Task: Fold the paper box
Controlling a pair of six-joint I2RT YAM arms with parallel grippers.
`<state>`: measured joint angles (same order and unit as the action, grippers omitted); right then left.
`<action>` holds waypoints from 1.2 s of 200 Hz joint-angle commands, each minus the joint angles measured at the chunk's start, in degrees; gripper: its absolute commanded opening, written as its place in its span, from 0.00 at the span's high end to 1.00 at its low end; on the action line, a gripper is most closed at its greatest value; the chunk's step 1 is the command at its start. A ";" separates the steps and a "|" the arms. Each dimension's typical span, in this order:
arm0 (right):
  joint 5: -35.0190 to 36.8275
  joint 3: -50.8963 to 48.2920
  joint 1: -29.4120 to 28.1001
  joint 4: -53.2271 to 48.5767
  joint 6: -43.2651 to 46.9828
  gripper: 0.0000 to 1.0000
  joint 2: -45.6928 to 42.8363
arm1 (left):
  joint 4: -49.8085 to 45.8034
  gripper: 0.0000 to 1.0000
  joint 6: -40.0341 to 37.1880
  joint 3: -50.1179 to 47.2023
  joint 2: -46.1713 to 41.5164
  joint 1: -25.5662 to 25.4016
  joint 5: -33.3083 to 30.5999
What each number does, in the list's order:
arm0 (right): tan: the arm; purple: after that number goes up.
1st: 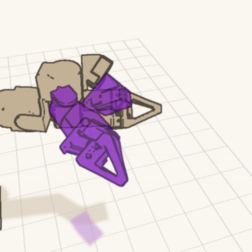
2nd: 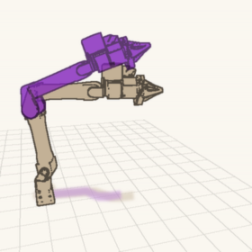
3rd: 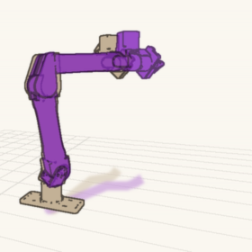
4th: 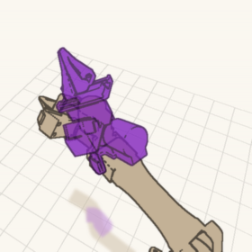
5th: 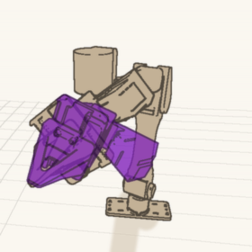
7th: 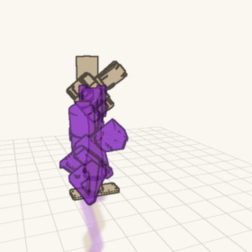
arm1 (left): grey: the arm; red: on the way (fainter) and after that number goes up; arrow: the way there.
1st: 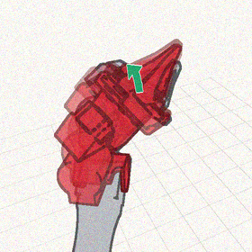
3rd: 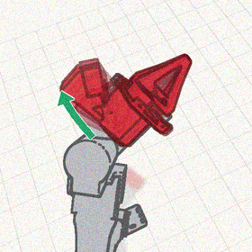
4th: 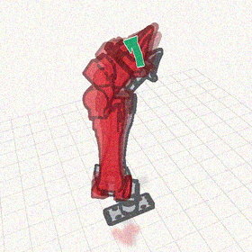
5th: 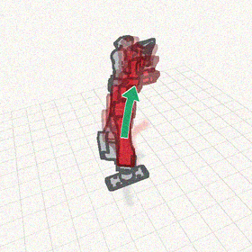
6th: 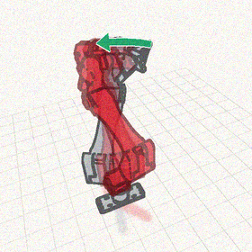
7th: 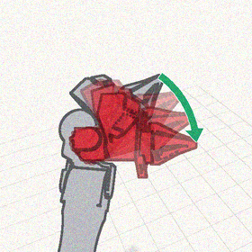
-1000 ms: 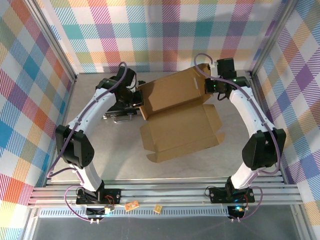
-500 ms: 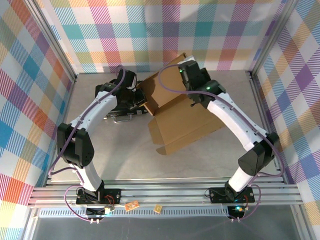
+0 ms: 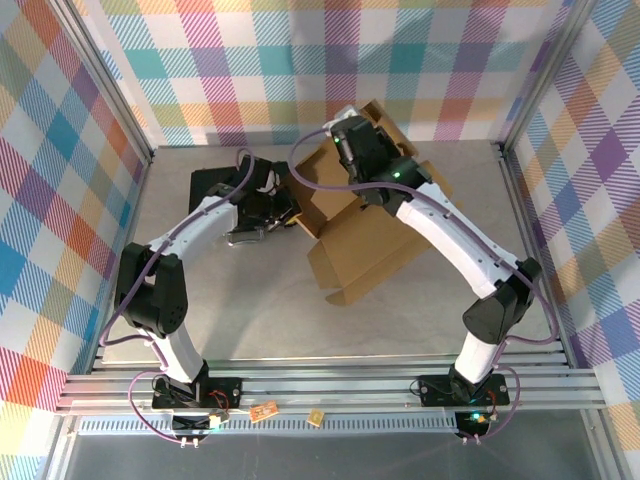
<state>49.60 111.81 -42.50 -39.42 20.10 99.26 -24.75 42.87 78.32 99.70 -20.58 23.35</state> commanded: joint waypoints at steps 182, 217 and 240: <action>-102.62 24.12 49.82 -7.76 -59.37 0.58 7.81 | 29.20 1.00 -1.63 -7.95 3.61 2.82 24.06; -107.37 20.78 48.50 -4.06 -58.76 0.53 7.17 | 26.36 1.00 -3.05 -6.53 4.33 2.82 24.50; -108.79 20.49 47.13 -6.31 -56.47 0.53 7.56 | 25.42 1.00 -3.34 -5.72 4.69 2.82 24.28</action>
<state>-51.96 131.35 6.07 -46.24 -37.32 110.28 1.17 40.77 70.89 104.20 -18.44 45.43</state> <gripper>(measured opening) 0.470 0.068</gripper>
